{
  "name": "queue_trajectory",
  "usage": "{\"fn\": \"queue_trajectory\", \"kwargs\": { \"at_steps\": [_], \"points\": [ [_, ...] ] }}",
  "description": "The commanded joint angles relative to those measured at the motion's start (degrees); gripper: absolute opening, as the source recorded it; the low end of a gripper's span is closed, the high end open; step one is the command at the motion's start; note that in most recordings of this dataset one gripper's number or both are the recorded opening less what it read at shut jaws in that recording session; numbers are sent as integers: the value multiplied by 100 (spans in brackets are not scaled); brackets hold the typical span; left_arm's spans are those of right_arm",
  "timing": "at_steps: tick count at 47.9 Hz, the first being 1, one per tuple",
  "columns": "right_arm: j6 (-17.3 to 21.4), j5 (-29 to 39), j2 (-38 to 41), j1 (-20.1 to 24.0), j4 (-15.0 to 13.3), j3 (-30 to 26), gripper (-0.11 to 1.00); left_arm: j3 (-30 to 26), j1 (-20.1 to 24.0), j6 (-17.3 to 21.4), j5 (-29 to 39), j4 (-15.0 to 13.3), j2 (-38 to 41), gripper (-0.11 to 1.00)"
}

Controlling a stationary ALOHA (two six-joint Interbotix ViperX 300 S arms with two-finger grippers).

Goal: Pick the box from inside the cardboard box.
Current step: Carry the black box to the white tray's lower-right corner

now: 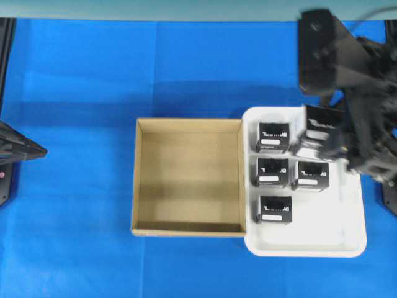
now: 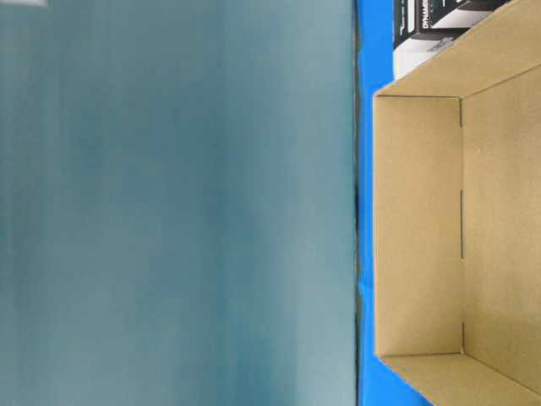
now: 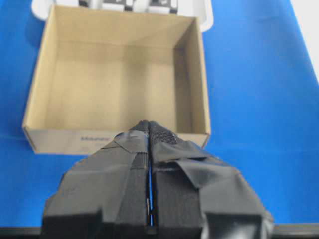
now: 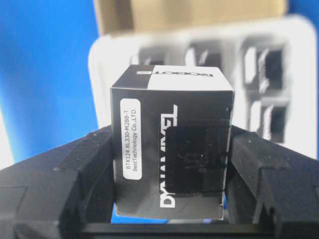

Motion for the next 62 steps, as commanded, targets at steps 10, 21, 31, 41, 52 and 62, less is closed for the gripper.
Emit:
{"fn": "queue_trajectory", "kwargs": {
  "at_steps": [10, 21, 31, 41, 52, 62],
  "points": [
    [334, -237, -510, 633, 0, 1318, 60, -123, -9, -9, -44, 18, 53, -5],
    [334, -1310, -721, 976, 0, 2338, 60, -123, -9, -9, -35, 18, 62, -5],
    [343, -2162, -747, 1230, 0, 3331, 60, -114, -9, -18, -53, 9, 88, -5],
    [360, -3270, -642, 1310, 62, 4157, 60, -185, -9, -290, -88, 9, 88, -5],
    [334, -4017, -360, 1327, 123, 4491, 60, -149, -9, -325, -88, 18, 211, -5],
    [316, -4342, -18, 1380, 123, 4676, 60, -149, -9, -334, -211, 18, 290, -5]
  ]
}}
